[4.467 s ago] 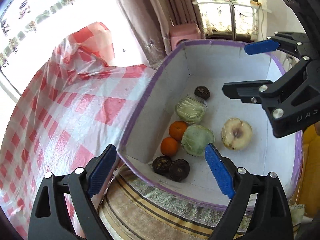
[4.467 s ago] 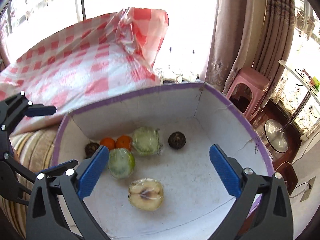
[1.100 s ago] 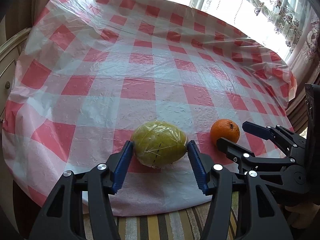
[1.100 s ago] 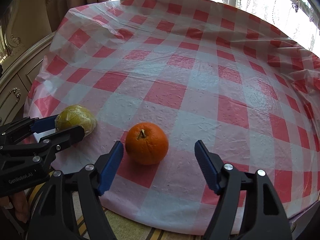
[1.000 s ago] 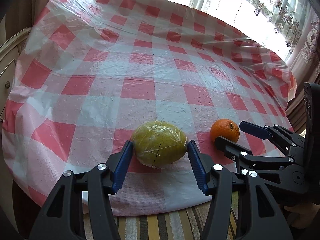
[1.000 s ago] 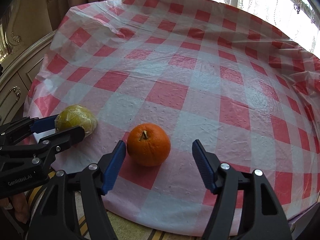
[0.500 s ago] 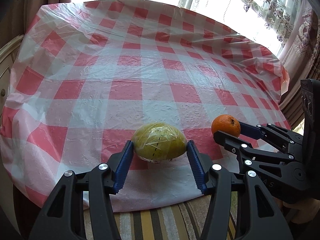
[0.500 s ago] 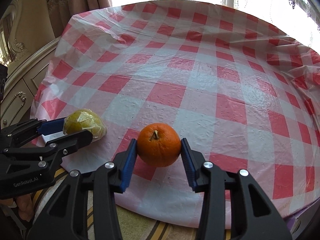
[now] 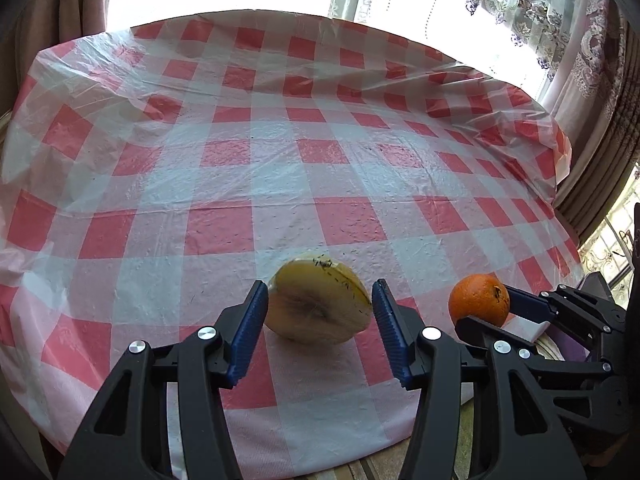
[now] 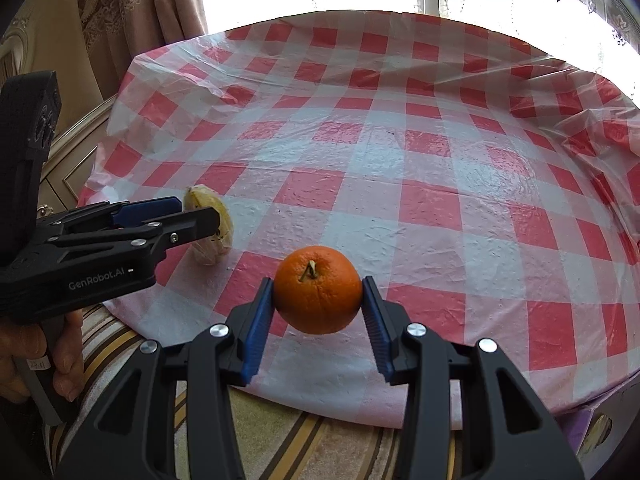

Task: Organize fruits
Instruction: 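Lift the wrapped fruit with the left tool while the right lifts the orange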

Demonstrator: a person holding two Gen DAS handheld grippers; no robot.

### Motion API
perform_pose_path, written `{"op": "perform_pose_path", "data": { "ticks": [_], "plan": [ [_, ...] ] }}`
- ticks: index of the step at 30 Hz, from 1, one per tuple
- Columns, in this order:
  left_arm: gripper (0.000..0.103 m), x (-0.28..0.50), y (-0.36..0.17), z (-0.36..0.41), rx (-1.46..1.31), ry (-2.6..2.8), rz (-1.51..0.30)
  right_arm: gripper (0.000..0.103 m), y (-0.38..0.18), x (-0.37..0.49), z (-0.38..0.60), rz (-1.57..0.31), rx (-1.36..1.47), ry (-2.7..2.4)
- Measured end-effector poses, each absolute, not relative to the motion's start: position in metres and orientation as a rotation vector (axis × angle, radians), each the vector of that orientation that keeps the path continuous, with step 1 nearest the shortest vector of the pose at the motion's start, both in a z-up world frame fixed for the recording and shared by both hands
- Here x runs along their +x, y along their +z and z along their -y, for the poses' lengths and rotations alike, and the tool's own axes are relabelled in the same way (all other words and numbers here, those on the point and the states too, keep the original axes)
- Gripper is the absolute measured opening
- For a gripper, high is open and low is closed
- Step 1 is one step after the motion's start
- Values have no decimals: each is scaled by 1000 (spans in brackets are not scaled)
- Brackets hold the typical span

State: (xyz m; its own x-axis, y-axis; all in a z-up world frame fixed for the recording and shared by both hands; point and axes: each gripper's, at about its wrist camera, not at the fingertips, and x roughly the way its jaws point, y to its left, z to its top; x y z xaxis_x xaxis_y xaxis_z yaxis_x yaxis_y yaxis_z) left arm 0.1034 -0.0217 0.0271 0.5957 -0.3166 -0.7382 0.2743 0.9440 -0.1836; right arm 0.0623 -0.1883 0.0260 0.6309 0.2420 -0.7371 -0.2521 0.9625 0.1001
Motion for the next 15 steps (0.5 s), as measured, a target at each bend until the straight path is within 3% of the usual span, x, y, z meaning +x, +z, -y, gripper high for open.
{"op": "perform_pose_path", "data": {
  "ticks": [7, 9, 13, 15],
  "plan": [
    [54, 121, 22, 35, -24, -359, -876, 44, 26, 63, 193, -839, 9, 281],
    [67, 121, 19, 35, -25, -361, -882, 44, 26, 63, 195, -840, 18, 282],
    [69, 116, 20, 35, -22, -379, -866, 44, 26, 63, 196, -839, 23, 285],
    [82, 115, 20, 37, -5, -370, -864, 44, 26, 63, 197, -836, 26, 282]
  ]
}}
